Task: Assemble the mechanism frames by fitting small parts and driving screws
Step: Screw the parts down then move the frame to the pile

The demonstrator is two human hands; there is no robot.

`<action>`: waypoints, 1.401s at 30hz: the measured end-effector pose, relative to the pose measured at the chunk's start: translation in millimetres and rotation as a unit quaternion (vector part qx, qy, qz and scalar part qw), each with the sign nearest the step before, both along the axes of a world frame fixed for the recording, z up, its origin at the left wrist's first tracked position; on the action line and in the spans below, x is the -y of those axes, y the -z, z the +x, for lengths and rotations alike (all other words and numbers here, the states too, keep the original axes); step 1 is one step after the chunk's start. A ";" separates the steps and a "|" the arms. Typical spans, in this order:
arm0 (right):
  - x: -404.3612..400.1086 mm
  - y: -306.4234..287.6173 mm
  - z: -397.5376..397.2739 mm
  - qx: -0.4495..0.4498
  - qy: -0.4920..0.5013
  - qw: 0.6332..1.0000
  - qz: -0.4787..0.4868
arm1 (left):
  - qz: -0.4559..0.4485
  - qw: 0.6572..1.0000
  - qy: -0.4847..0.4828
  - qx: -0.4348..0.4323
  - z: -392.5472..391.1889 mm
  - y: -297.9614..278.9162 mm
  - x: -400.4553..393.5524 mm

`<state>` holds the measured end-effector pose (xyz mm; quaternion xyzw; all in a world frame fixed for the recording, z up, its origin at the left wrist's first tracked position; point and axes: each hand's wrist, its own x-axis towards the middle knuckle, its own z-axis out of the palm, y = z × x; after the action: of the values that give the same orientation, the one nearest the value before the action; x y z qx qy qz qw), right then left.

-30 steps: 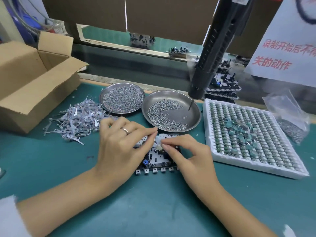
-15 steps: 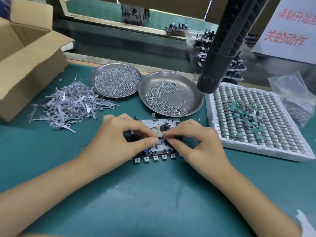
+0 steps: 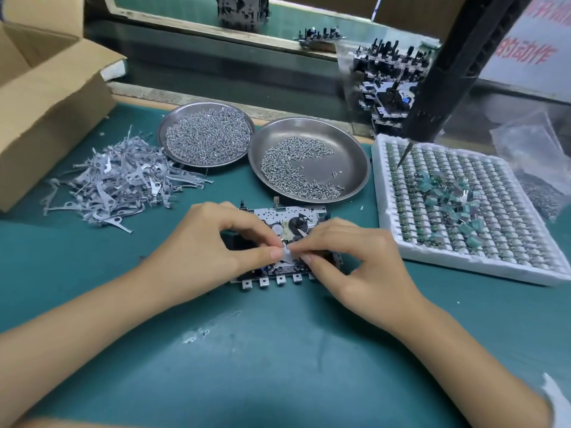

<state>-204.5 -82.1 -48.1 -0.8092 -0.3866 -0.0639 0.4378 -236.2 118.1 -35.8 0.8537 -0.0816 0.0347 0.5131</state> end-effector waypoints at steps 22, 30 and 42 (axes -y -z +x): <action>-2.0 12.2 -6.1 0.122 0.032 0.992 0.010 | -0.013 1.000 -0.004 -0.017 -5.3 -1.6 1.9; -6.1 16.0 -11.8 0.096 0.071 0.992 0.037 | -0.012 0.998 0.011 -0.056 -0.4 -1.5 -1.2; -3.7 8.1 -8.9 -0.043 0.083 0.992 0.079 | -0.026 0.997 0.027 -0.069 1.0 -1.7 -2.4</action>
<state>-213.3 -78.4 -56.2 -0.8031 -0.2928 -0.0960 0.5100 -235.2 120.6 -34.2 0.8378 -0.0677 -0.0361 0.5406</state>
